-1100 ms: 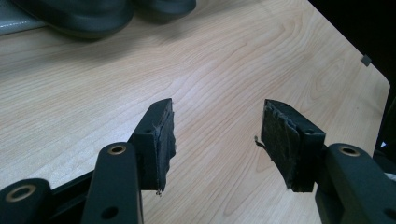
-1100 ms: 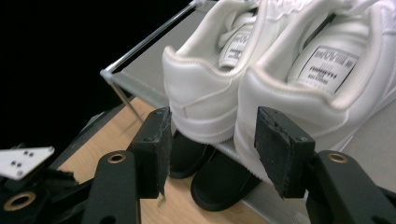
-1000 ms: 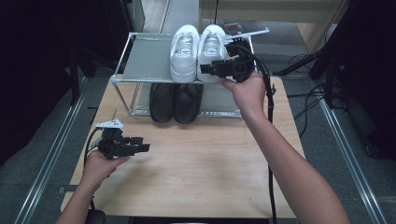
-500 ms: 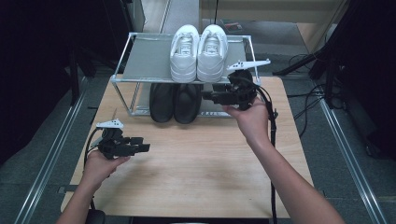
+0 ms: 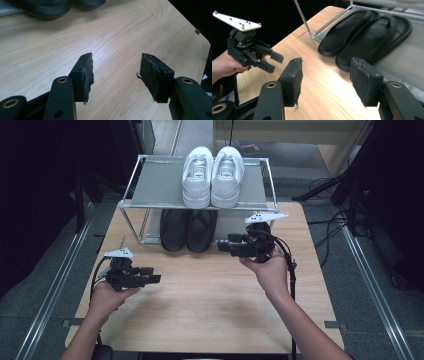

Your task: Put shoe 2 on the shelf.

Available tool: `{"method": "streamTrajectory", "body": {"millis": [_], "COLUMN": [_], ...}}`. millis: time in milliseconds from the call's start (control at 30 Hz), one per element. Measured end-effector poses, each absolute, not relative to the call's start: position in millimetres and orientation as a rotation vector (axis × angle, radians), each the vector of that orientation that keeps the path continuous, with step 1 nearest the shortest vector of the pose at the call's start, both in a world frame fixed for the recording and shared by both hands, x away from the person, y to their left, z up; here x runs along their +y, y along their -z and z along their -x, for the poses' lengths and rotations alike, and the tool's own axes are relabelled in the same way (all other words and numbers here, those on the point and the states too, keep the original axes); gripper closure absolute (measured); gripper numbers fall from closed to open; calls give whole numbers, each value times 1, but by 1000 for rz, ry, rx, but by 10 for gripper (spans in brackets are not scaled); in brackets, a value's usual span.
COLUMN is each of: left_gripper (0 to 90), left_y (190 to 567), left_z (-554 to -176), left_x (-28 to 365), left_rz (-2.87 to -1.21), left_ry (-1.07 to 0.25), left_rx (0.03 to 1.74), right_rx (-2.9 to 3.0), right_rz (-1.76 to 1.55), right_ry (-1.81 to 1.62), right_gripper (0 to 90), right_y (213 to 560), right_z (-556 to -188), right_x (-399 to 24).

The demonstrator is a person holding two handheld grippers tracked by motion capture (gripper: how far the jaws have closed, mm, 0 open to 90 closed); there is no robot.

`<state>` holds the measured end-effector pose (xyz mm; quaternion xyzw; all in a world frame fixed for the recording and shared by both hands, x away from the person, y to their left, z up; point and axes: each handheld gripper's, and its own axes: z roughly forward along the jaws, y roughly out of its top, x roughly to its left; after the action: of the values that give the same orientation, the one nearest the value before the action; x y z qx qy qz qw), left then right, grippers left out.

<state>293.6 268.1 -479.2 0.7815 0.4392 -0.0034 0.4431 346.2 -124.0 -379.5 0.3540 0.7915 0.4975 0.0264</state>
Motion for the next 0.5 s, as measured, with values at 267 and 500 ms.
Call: {"method": "streamTrajectory", "body": {"millis": [267, 500], "left_gripper": [447, 447], "left_y": [480, 480], "left_z": [-294, -294], "left_x": [267, 265], "left_rz": [-1944, -1960], "left_ry": [6, 7], "left_rx": [1089, 1084], "right_rx": [2466, 2477], "right_rz": [-1126, -1176], "right_ry": [-1550, -1549], "right_gripper": [447, 445], "right_y": [409, 438], "right_z": [-335, -328], "right_x": [-131, -145]}}
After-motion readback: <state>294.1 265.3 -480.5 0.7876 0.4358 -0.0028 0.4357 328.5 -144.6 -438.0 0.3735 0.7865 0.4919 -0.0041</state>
